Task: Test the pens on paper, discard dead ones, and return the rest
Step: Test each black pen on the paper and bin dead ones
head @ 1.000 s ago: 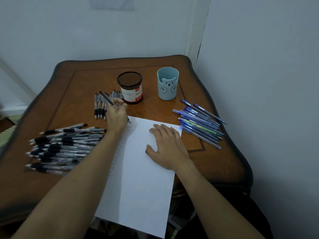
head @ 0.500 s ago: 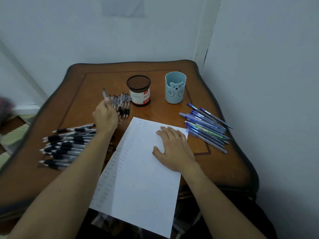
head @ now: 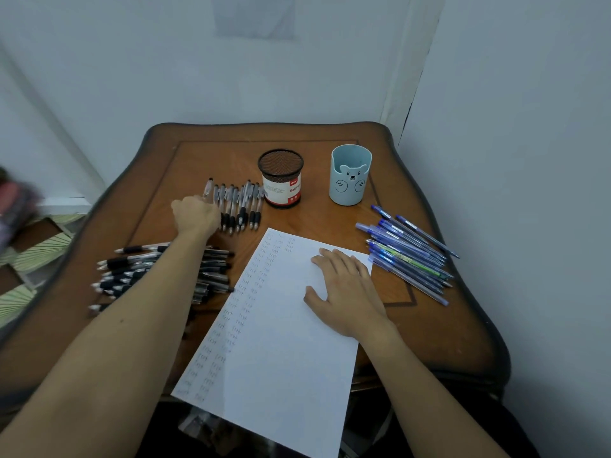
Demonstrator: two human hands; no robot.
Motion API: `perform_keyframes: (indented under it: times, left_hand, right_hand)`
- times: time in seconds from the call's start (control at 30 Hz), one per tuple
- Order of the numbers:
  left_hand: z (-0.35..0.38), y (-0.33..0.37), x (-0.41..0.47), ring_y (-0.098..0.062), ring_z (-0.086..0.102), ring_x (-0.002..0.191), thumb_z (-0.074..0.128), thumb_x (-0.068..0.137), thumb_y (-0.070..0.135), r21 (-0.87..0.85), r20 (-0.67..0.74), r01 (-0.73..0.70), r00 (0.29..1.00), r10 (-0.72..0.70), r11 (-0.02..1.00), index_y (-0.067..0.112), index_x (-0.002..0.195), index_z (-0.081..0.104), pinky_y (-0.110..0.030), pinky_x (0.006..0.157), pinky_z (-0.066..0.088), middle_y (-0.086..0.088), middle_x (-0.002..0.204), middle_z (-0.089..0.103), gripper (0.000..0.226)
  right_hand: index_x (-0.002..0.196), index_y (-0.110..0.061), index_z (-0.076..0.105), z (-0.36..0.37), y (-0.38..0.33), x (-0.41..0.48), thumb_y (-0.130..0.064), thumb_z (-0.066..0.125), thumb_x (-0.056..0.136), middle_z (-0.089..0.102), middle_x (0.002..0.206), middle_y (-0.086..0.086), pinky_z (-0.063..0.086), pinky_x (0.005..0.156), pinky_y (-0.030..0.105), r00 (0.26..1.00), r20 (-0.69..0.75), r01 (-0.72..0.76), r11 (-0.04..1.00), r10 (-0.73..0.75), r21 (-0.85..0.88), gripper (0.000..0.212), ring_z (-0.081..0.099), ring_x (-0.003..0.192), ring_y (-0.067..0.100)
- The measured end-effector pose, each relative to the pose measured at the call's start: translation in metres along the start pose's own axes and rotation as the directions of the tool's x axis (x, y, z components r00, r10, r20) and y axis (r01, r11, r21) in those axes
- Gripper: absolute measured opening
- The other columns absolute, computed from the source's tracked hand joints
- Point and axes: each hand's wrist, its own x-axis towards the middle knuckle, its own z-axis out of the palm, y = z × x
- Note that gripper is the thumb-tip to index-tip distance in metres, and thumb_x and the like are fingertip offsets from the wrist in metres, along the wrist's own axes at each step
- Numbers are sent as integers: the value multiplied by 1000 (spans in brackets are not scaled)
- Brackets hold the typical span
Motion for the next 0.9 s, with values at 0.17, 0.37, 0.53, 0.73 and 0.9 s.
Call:
perform_keyframes:
  times: [0.17, 0.37, 0.53, 0.73, 0.9]
  left_hand:
    - [6, 9, 0, -37, 47, 124, 54, 101, 17, 63, 62, 83, 994, -87, 995, -8, 126, 54, -40, 103, 41, -24, 147, 35, 35]
    - [14, 3, 15, -43, 59, 113, 50, 91, 22, 17, 45, 26, 999, -27, 1000, -8, 115, 61, -53, 97, 51, -25, 123, 62, 40]
    - [-4, 14, -17, -40, 47, 133, 46, 100, 10, 8, 81, -24, 996, 23, 1000, -5, 148, 36, -46, 110, 43, -24, 143, 50, 51]
    - [-15, -6, -18, -32, 56, 118, 56, 92, 9, 93, -35, -130, 990, 133, 987, 11, 119, 67, -48, 101, 46, -13, 122, 66, 29]
    - [-23, -22, -28, -29, 54, 118, 61, 92, 21, 289, -20, -82, 996, 91, 954, 16, 125, 59, -51, 108, 32, -9, 122, 62, 34]
  right_hand:
    - [150, -29, 34, 1, 0, 0, -55, 41, 98, 25, 162, -9, 3, 122, 36, 1000, -9, 1, 1000, -1, 8, 59, 15, 151, 11]
    - [150, -29, 33, 1, 0, 0, -54, 41, 98, 24, 163, -9, -1, 121, 34, 1000, -10, -2, 1000, 2, 7, 58, 14, 151, 11]
    - [151, -28, 33, 1, 0, 0, -53, 42, 99, 24, 163, -8, -1, 120, 33, 1000, -13, 0, 1000, 0, 9, 58, 14, 151, 12]
    - [151, -28, 33, 1, 0, 1, -53, 42, 99, 24, 163, -8, 3, 122, 36, 1000, -11, -1, 1000, 1, 2, 59, 15, 151, 12]
    - [151, -27, 34, 2, 0, 1, -53, 42, 99, 25, 162, -7, 3, 122, 36, 1000, -15, 3, 1000, -3, 0, 59, 16, 151, 13]
